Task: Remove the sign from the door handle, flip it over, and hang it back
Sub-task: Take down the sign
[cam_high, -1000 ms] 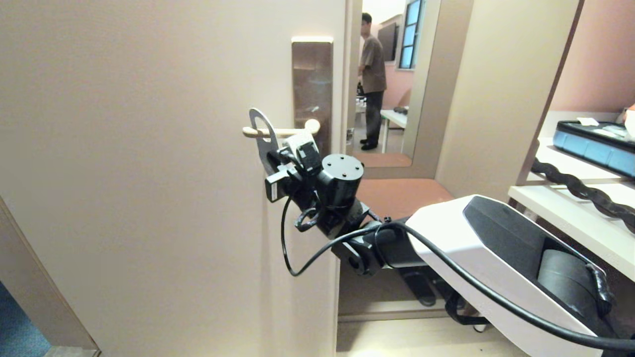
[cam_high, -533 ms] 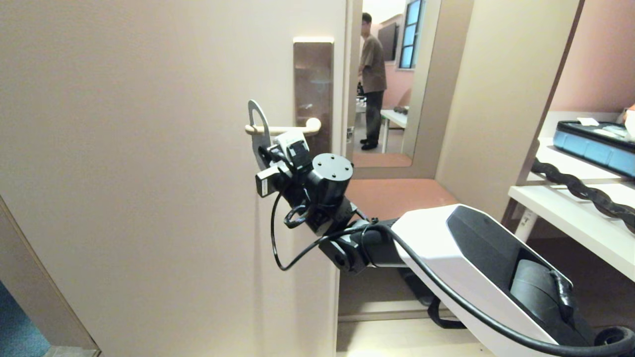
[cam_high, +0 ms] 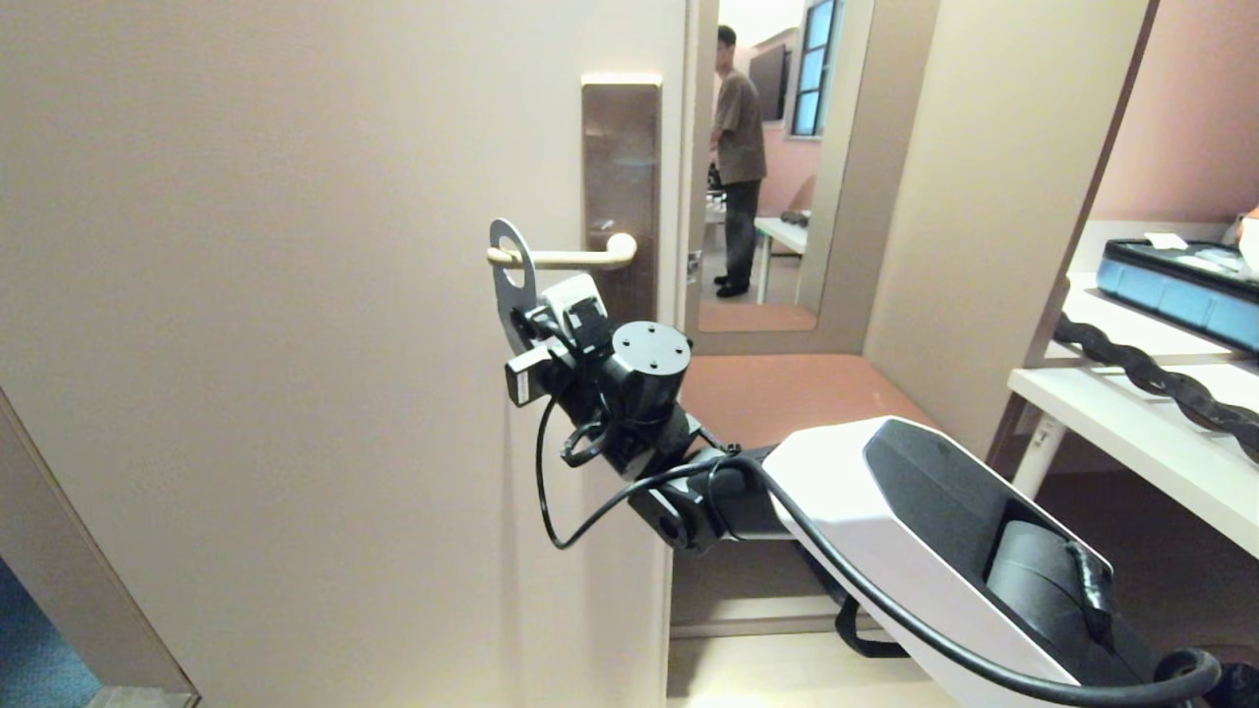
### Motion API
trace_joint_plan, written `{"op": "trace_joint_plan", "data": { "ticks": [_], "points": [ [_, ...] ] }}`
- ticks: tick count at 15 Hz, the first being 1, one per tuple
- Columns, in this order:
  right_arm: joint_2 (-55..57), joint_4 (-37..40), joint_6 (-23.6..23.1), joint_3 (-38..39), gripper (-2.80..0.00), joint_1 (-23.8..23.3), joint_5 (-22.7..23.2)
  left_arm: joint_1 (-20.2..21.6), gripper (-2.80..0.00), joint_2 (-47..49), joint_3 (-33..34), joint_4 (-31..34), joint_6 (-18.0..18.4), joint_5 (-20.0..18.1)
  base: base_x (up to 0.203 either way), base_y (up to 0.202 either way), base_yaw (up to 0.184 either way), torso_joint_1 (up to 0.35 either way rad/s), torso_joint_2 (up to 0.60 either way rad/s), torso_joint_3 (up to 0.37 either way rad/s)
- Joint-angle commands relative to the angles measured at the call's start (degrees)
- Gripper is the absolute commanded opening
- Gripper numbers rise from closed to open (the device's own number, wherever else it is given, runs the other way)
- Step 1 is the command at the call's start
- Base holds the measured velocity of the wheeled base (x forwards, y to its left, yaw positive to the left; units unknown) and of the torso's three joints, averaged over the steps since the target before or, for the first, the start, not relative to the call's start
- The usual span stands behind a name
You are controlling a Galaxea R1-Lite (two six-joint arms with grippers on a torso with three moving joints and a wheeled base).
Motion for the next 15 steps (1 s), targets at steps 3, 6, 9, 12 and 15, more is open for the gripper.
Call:
{"op": "trace_joint_plan", "data": {
  "ticks": [3, 6, 9, 12, 15],
  "points": [
    [1.0, -0.2, -0.1, -0.6, -2.80, -0.1, 0.0, 0.0, -2.80, 0.1, 0.0, 0.0, -0.1, 0.0, 0.000, 0.000, 0.000, 0.000, 0.00, 0.000],
    [1.4, -0.2, -0.1, -1.5, -2.80, -0.1, 0.1, 0.0, -2.80, 0.1, 0.0, 0.0, -0.1, 0.0, 0.000, 0.000, 0.000, 0.000, 0.00, 0.000],
    [2.3, 0.1, -0.8, -3.8, -2.80, -0.2, 0.3, 0.0, -2.80, 0.1, 0.0, 0.0, -0.1, 0.0, 0.000, 0.000, 0.000, 0.000, 0.00, 0.000],
    [2.3, 0.1, -0.8, -3.8, -2.80, -0.2, 0.4, 0.0, -2.80, 0.1, 0.0, 0.0, -0.1, 0.0, 0.000, 0.000, 0.000, 0.000, 0.00, 0.000],
    [2.3, 0.1, -1.2, -3.8, -2.80, -0.2, 0.6, 0.0, -2.80, 0.1, 0.0, 0.0, -0.1, 0.0, 0.000, 0.000, 0.000, 0.000, 0.00, 0.000]
  ]
}}
